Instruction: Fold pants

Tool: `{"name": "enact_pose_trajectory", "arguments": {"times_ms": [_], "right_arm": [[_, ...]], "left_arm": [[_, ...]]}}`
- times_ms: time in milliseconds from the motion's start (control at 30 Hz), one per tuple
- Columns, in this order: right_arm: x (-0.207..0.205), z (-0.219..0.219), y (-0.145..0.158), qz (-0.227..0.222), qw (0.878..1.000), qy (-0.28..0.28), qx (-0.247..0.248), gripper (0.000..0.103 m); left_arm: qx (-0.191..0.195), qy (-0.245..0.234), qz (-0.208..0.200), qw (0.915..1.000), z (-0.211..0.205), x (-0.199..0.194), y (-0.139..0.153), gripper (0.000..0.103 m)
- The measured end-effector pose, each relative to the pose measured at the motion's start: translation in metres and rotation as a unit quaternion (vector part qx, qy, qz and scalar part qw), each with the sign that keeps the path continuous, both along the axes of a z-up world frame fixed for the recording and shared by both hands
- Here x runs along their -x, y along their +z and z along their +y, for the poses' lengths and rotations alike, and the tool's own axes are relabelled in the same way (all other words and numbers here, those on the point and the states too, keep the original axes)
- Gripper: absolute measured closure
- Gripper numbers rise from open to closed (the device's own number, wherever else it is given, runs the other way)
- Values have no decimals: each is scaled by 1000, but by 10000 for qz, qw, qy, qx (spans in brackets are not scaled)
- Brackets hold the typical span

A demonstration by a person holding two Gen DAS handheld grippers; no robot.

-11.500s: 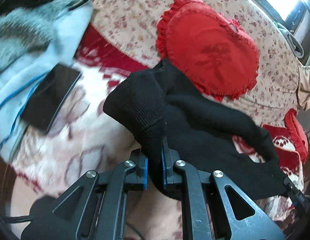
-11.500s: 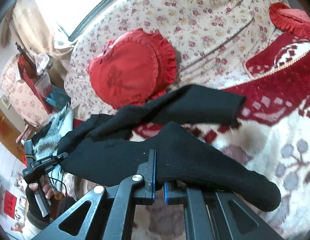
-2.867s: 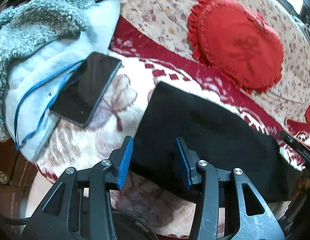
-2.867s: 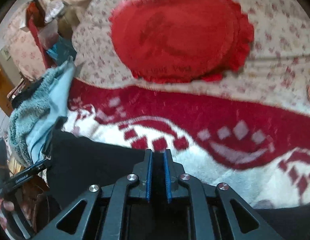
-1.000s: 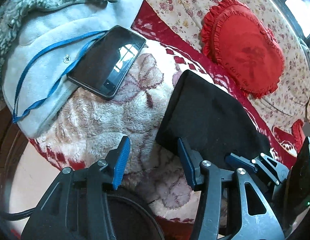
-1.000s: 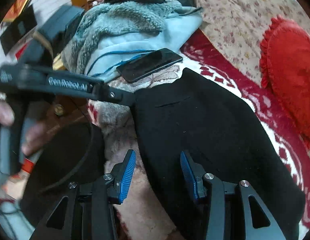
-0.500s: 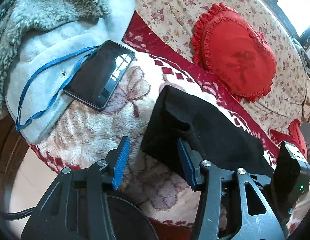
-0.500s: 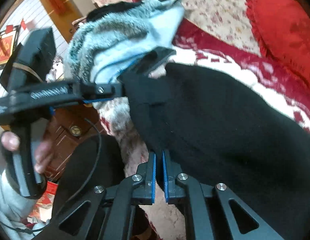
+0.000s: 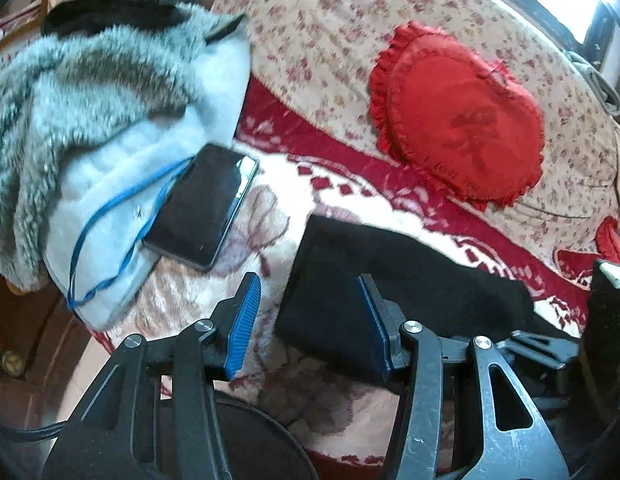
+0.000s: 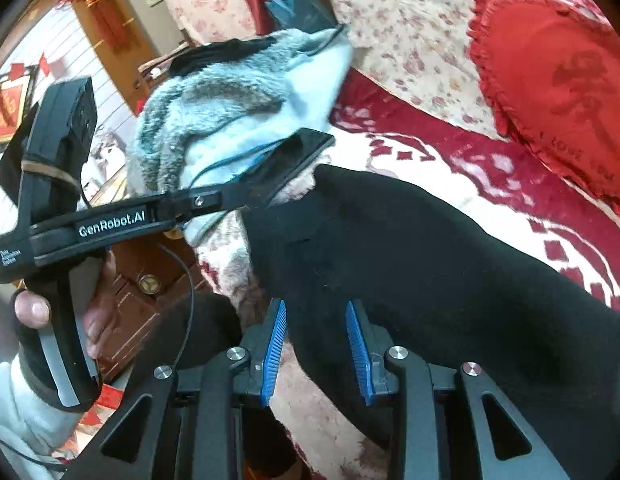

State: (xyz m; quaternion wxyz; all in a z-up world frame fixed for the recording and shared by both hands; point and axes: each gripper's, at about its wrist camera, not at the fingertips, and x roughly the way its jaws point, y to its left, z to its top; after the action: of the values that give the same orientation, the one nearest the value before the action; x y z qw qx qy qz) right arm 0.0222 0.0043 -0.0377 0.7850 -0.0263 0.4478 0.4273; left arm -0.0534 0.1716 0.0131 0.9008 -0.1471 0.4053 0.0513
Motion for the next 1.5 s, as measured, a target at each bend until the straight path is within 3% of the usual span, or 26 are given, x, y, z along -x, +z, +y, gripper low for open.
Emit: {"name": "enact_pose_trajectory", "arguments": {"times_ms": [100, 200, 300, 467, 633, 900, 1167, 1300, 1433, 1500], "right_arm": [[6, 16, -4, 56, 9996, 232, -148, 73], [12, 34, -19, 201, 9989, 405, 90, 73], [17, 25, -15, 178, 9992, 353, -19, 73], [9, -31, -6, -29, 9989, -425, 193, 73], [13, -101, -8, -20, 9901, -1364, 339, 73], [34, -198, -6, -179, 9680, -2434, 589, 69], [67, -295, -13, -26, 9431, -3299, 407, 67], [80, -333, -15, -50, 9278, -3693, 534, 66], [96, -368, -15, 94, 9191, -3939, 26, 66], [104, -376, -13, 31, 9127, -4077, 287, 65]], "left_arm": [[-12, -56, 5, 10000, -5, -3, 4, 54], [-69, -250, 165, 9995, -16, -9, 0, 54], [-67, -397, 256, 9989, -29, -12, -6, 54], [-35, -872, 500, 9949, -68, -26, -24, 54], [-152, -1238, 545, 9907, -110, -33, -33, 54], [-295, -1784, 819, 9801, -176, -46, -45, 54], [-605, -2378, 868, 9655, -249, -46, -47, 54], [-686, -2548, 827, 9610, -275, -47, -46, 54], [-652, -2784, 876, 9542, -302, -50, -47, 54], [-600, -2934, 896, 9499, -315, -50, -48, 54]]}}
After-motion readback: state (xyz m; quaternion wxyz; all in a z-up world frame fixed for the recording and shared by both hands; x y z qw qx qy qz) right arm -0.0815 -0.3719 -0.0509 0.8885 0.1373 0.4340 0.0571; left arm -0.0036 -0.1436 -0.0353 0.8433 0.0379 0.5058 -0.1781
